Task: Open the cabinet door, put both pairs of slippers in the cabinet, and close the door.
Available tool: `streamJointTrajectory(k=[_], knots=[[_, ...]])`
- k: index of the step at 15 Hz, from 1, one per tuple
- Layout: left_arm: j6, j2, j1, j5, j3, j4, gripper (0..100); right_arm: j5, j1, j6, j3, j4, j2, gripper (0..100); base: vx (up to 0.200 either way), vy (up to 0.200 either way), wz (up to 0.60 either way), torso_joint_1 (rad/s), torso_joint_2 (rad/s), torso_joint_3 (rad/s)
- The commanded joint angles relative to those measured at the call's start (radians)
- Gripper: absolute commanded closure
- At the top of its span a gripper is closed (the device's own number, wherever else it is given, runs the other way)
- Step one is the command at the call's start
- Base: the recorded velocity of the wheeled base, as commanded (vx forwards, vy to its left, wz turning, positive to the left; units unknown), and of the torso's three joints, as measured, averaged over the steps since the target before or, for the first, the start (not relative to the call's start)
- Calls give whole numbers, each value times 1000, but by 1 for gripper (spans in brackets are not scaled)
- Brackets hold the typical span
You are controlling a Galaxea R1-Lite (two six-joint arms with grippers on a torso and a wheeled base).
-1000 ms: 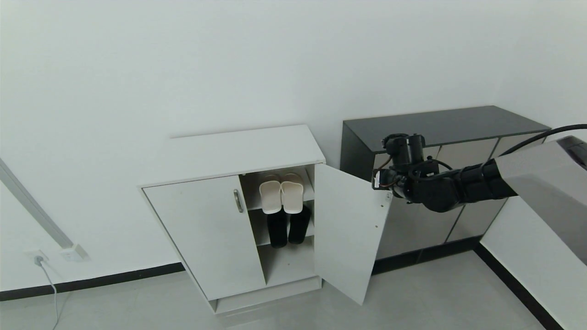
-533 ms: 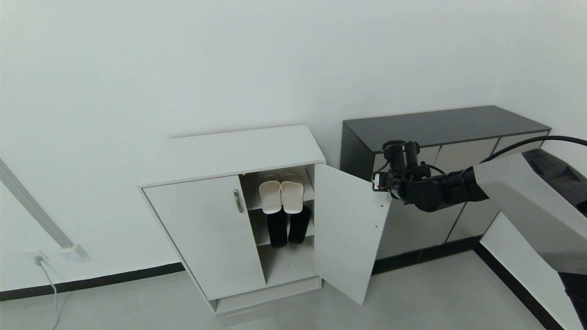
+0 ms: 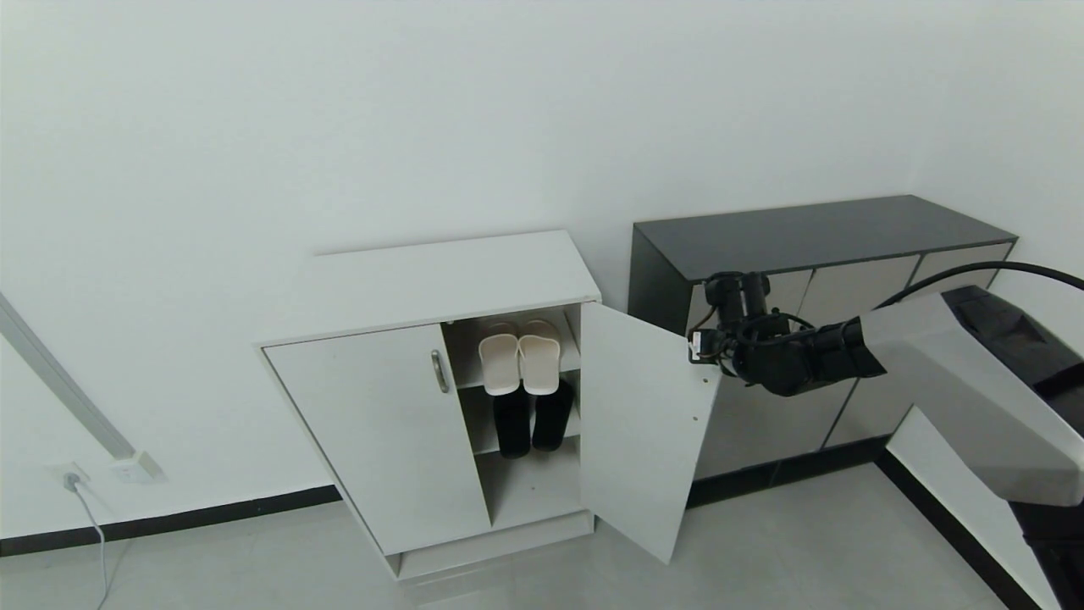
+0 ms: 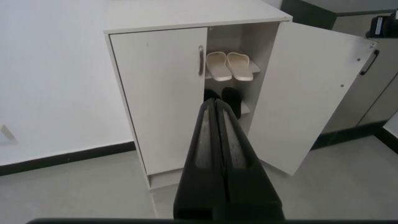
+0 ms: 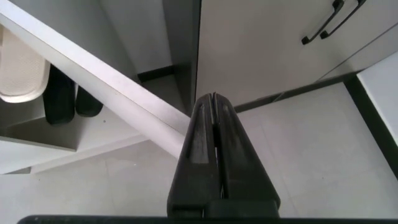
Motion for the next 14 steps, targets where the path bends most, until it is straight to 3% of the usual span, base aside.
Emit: streamJointTrajectory(k=[1,8,11,14], knots=[[0,1,0,1,0,-1,100,0,5,4,10,-1,-3,100,0,0,0,0,0,0],[0,0,0,1,0,1,100,0,68,52,159,-5,-87,100,0,0,0,0,0,0],[0,1,0,1,0,-1,100,1,167,70,338,-94,-171,100,0,0,0,0,0,0],[0,1,0,1,0,-1,100,37,238,87,418,-114,-228,100,0,0,0,0,0,0]])
